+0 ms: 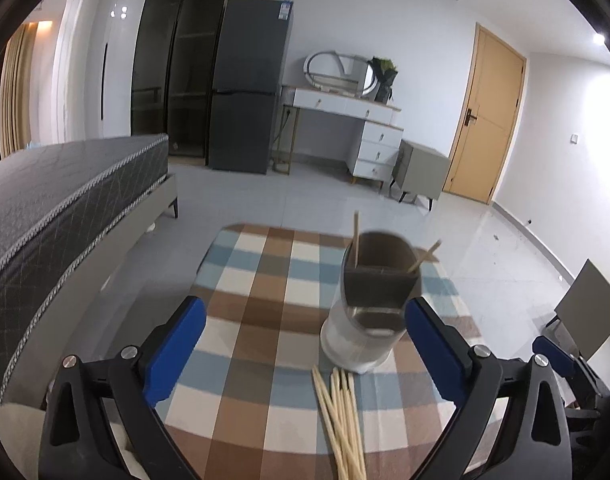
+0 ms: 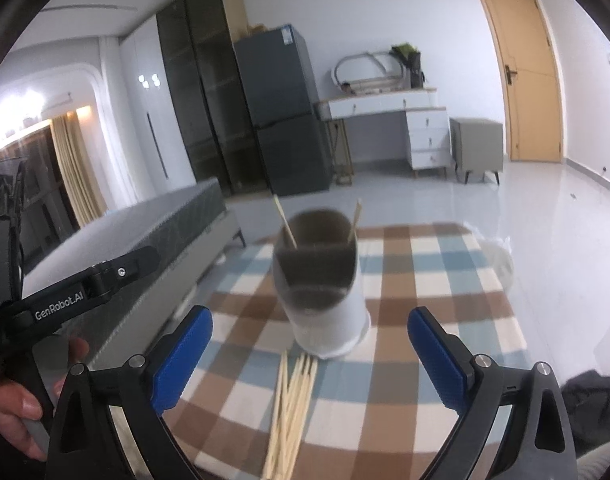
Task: Organize utensils
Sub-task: 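Move both tools back to the pile and pinch a chopstick with the right tool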
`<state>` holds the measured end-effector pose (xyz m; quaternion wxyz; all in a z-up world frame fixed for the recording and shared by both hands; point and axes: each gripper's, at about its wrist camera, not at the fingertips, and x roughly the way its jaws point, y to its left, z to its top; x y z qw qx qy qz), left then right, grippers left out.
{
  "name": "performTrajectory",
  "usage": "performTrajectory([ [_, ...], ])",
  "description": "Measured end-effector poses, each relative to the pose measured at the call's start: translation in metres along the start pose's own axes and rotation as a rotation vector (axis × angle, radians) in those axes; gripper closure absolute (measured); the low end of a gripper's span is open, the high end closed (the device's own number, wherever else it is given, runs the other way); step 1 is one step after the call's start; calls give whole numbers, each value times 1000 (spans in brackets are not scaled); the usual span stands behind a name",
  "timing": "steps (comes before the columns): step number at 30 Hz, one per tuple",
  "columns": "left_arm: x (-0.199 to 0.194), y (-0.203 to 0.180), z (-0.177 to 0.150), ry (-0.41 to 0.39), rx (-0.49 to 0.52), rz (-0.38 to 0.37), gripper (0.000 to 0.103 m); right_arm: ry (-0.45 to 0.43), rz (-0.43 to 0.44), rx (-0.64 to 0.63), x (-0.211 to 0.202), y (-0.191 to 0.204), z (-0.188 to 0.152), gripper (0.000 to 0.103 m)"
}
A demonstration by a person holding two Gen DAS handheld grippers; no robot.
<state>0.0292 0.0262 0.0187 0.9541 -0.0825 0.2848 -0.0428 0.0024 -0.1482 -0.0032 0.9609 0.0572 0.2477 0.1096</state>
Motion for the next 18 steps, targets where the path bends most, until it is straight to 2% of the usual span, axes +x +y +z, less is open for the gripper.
performTrajectory([
  [5,17,12,-17,50,3,17,6,119,-2,18,25,-4,-18,4],
  [9,26,22,-18,104,-51,10,6,212,-15,11,46,-4,-29,4],
  [14,32,39,-14,118,-93,75,6,306,19,18,72,0,-35,4],
  [17,36,59,-12,126,-153,117,6,345,32,-23,89,11,-36,10],
  [18,38,65,-12,133,-179,125,6,357,38,-37,93,15,-35,15],
])
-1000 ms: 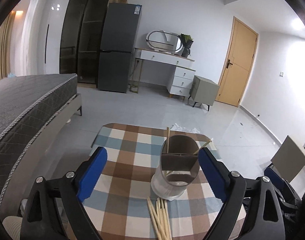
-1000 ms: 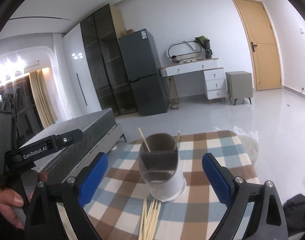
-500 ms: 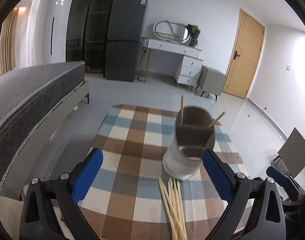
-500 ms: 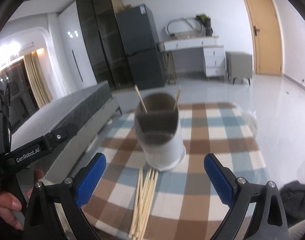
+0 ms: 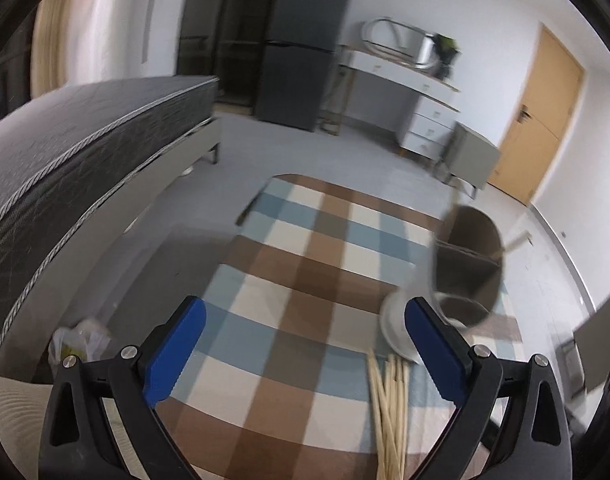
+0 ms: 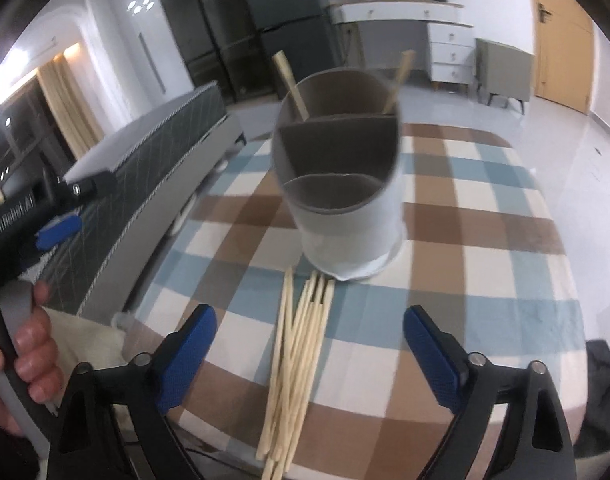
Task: Organize utensils
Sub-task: 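Move both tools back to the pile and pinch a chopstick with the right tool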
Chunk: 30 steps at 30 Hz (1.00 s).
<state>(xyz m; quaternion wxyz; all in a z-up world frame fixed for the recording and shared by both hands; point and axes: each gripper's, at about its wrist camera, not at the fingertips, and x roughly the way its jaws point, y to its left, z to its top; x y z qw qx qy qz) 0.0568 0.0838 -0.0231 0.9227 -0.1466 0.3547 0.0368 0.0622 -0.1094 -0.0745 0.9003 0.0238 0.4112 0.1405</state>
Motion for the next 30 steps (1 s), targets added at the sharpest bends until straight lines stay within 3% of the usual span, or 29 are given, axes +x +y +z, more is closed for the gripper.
performTrajectory([
  [3,9,16,4,39,-76,12,6,56,3,-63,21,13,7,25],
  [6,16,27,6,76,-132,13,6,130,-17,-125,47,24,10,44],
  [10,22,29,9,98,-142,30,6,236,-48,-170,81,29,11,61],
  [17,25,47,16,114,-217,47,6,328,-73,-238,108,35,11,70],
  [19,26,52,18,122,-238,44,6,357,-103,-287,116,39,8,79],
  [22,29,53,19,132,-256,40,6,376,-132,-342,121,44,2,85],
  [30,32,56,21,151,-278,24,6,396,-158,-413,131,60,4,86],
])
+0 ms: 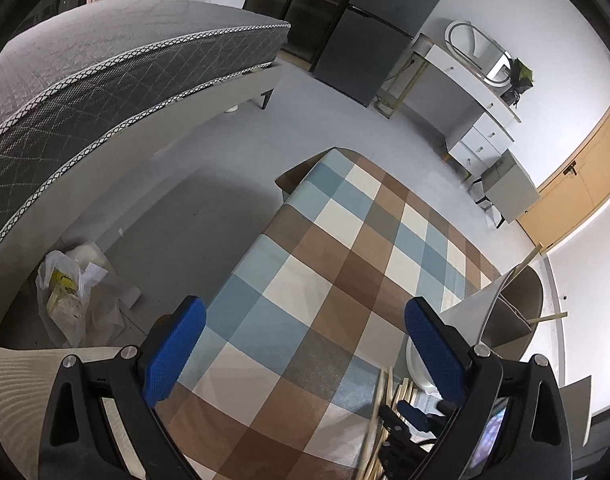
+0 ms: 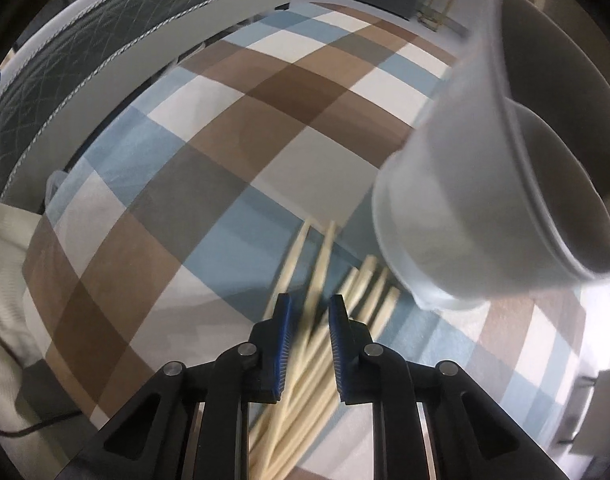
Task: Organize utensils
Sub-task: 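Move both tools back to the pile and pinch a chopstick with the right tool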
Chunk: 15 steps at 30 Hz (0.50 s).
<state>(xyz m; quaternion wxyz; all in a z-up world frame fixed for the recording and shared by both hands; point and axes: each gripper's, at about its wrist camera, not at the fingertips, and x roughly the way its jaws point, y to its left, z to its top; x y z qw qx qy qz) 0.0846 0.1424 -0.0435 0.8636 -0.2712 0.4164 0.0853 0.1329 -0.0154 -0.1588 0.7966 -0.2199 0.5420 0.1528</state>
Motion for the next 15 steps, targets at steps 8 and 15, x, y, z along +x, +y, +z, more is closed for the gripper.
performTrajectory([
  [8,1,13,5,3,-51,17,6,-19,37,42,3,-1,23,92],
  [15,-1,18,7,-10,-54,33,6,-108,118,141,-9,-5,20,98],
])
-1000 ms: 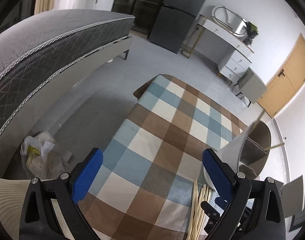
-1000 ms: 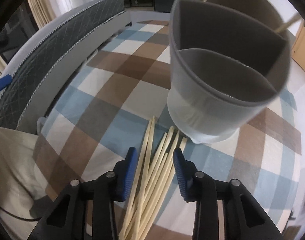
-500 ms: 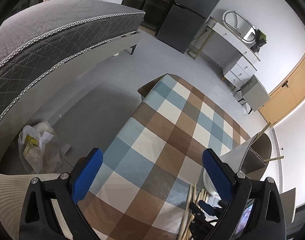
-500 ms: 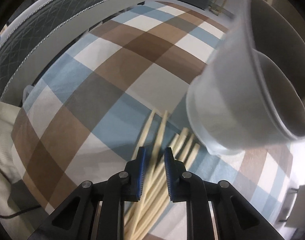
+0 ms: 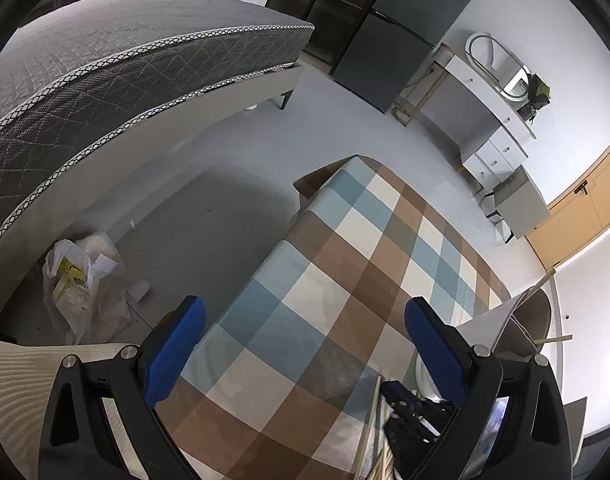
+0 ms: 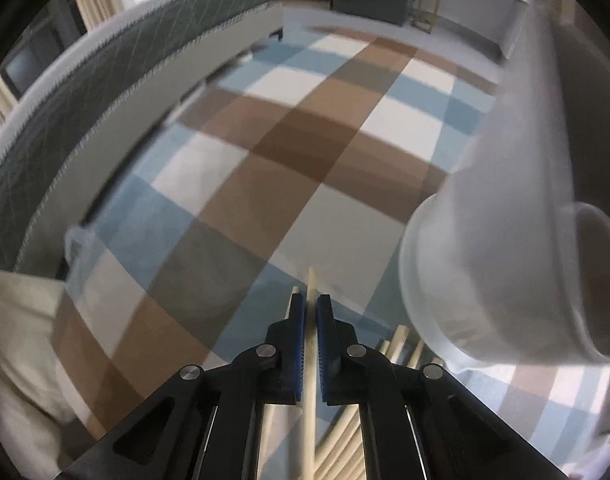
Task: Organize utensils
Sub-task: 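Move both tools back to the pile and pinch a chopstick with the right tool, then pinch another chopstick from the pile with the left tool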
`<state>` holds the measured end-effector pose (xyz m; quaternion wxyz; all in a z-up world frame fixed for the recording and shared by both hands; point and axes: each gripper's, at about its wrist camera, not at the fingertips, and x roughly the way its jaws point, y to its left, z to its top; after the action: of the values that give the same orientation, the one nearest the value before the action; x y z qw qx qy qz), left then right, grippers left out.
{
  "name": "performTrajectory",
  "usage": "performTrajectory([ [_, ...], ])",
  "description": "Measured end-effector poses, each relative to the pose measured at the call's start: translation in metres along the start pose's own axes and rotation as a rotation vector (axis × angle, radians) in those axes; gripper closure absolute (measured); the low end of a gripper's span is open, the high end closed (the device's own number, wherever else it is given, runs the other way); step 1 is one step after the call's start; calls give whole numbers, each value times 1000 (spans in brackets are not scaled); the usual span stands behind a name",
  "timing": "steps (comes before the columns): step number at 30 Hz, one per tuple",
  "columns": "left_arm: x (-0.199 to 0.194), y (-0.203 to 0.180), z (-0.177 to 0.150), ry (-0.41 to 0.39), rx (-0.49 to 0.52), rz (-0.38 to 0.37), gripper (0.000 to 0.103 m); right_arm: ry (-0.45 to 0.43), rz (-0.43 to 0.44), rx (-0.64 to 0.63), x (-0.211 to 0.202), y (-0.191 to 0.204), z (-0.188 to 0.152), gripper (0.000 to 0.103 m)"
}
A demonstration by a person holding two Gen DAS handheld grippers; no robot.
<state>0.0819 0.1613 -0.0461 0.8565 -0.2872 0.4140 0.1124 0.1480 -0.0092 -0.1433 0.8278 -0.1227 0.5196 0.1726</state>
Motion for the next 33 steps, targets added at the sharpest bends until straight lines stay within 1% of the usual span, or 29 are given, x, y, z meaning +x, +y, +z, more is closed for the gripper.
performTrajectory([
  [2,1,-1,-1,0,8,8,6,-61,34,38,-21,-6,-5,98],
  [5,3,-3,-3,4,25,9,6,-150,64,93,-56,-20,-18,98],
  [10,10,-14,-13,23,102,4,6,-288,131,233,-105,-58,-43,98],
  [12,17,-21,-22,51,147,-4,6,-333,142,284,-119,-75,-53,98],
  [16,36,-32,-43,158,218,-24,6,-409,170,375,-139,-101,-76,98],
  [20,51,-47,-64,237,283,-31,6,-459,203,471,-150,-125,-90,98],
  [23,58,-62,-80,281,352,-33,6,-480,203,483,-155,-133,-96,98],
  [27,68,-80,-96,288,455,20,6,-496,195,482,-163,-142,-107,98],
  [29,75,-83,-99,298,474,32,6,-509,204,490,-166,-145,-110,98],
  [30,79,-85,-101,301,484,48,8,-513,205,495,-166,-147,-112,98],
  [32,86,-90,-103,308,497,52,11,-521,214,509,-169,-151,-115,98],
  [33,89,-91,-104,311,505,65,11,-523,217,513,-170,-151,-116,98],
])
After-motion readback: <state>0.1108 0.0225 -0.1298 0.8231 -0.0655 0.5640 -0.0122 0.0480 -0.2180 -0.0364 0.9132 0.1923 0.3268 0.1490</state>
